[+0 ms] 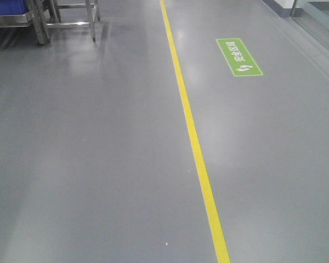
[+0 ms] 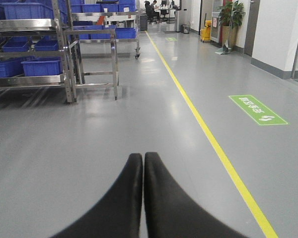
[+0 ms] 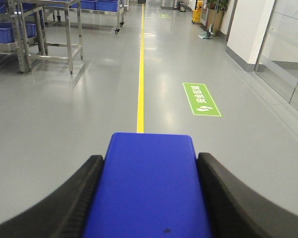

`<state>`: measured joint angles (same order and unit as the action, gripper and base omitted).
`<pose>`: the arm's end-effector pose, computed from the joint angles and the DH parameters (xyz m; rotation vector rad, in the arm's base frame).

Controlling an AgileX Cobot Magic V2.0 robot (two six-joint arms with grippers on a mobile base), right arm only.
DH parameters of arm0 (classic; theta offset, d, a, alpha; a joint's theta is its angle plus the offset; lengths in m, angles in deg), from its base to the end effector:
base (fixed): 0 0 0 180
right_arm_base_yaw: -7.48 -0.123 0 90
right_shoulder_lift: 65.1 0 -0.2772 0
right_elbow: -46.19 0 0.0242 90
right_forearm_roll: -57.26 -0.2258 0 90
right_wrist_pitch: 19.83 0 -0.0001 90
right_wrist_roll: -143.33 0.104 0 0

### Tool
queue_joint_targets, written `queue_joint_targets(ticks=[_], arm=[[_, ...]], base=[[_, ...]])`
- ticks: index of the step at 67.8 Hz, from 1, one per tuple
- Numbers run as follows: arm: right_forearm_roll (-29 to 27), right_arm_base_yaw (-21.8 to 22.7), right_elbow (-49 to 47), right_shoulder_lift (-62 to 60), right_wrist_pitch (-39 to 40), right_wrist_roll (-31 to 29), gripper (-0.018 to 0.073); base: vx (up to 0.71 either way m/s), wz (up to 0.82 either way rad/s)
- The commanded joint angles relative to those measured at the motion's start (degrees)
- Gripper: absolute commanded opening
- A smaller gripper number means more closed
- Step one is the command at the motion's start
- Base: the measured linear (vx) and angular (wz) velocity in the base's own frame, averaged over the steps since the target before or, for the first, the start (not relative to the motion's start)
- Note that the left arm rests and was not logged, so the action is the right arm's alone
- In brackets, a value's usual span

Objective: Pour parts from conveyor to right shelf

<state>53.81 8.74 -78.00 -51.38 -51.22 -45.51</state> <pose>0.0359 0.0025 0.2707 -0.0940 1.7584 -0.0632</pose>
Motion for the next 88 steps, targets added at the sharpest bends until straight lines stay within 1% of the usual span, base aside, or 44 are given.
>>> queue_joint_targets(ticks=[1,28,88], arm=[[0.15,0.32,-1.60,0.65,4.71,-0.38,-0.0006],[0.15,0.32,-1.60,0.65,4.71,-0.23,-0.0006],[0.15,0.32,-1.60,0.65,4.71,-0.11,-0.0006]], base=[[0.31,-0.08],[0.45,0.00],[0.63,0.06]])
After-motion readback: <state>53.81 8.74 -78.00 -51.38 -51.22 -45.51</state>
